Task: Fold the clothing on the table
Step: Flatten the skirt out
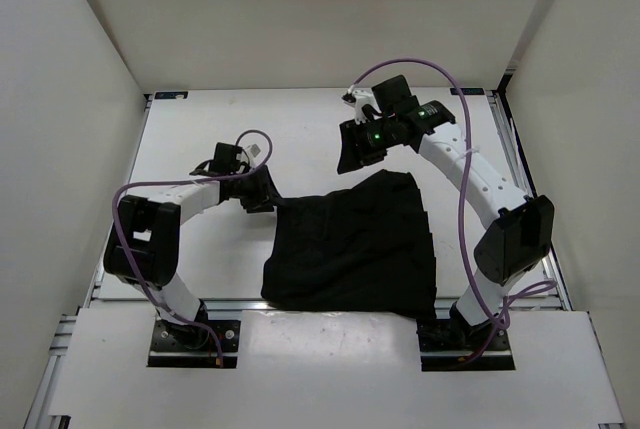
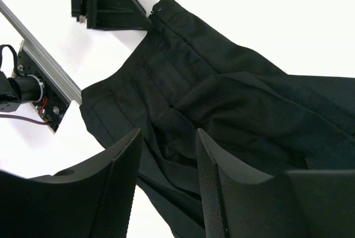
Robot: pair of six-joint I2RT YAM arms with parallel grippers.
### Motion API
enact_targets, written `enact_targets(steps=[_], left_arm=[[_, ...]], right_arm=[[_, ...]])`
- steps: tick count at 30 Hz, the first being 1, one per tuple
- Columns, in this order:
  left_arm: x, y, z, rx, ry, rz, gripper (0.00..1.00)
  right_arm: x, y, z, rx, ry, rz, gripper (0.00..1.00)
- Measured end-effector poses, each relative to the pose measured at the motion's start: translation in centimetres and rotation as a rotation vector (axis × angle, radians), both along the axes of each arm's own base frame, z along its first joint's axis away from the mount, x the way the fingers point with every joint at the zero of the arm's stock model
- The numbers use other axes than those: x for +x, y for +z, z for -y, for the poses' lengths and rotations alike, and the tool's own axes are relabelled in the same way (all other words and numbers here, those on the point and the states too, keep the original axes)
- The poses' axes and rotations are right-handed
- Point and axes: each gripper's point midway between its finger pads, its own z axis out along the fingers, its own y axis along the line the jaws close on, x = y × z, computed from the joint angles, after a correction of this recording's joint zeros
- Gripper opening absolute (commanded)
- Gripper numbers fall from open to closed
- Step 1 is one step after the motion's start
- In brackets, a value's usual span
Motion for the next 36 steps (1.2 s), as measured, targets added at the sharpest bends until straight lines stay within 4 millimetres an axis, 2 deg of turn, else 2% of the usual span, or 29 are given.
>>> enact_targets(steps=[8,16,19,21,25,29,34,36], left_arm=[[-2.0,-1.2,0.3,-0.025,-0.008,-0.035,0.52],[-0.6,-0.7,0.3,-0.038,-0.004,0.03,0.51],[-0.1,-0.7,0.4,-0.04,-0.007,0.05,0.47],[0.0,-0.9,0.5,-0.038,-0.012,0.049,0.36],[-0.5,-1.0,1.2,-0.037,-0.038,0.049,0.31],[-1.0,-1.0,1.9,-0.055,-0.051,0.045,0.32],[-2.2,-1.3,1.7,-0.061,-0.052,0.028,0.45],[-2.4,-1.5,1.7,-0.066,-0.052,0.025,0.47]], right_arm=[[0.0,0.0,0.0,-0.001,0.001,0.0,0.5],[-0.4,0.0,-0.4,0.001,0.017,0.0,0.49],[-0.5,-0.2,-0.6,0.002,0.023,-0.006,0.48],[-0.6,-0.2,-0.7,0.0,0.026,-0.008,0.49],[-0.6,-0.3,-0.7,0.0,0.027,-0.008,0.48],[-0.6,-0.3,-0.7,0.0,0.027,-0.009,0.48],[-0.6,-0.3,-0.8,-0.001,0.029,-0.009,0.48],[-0.8,-0.3,-0.8,-0.003,0.031,-0.011,0.48]])
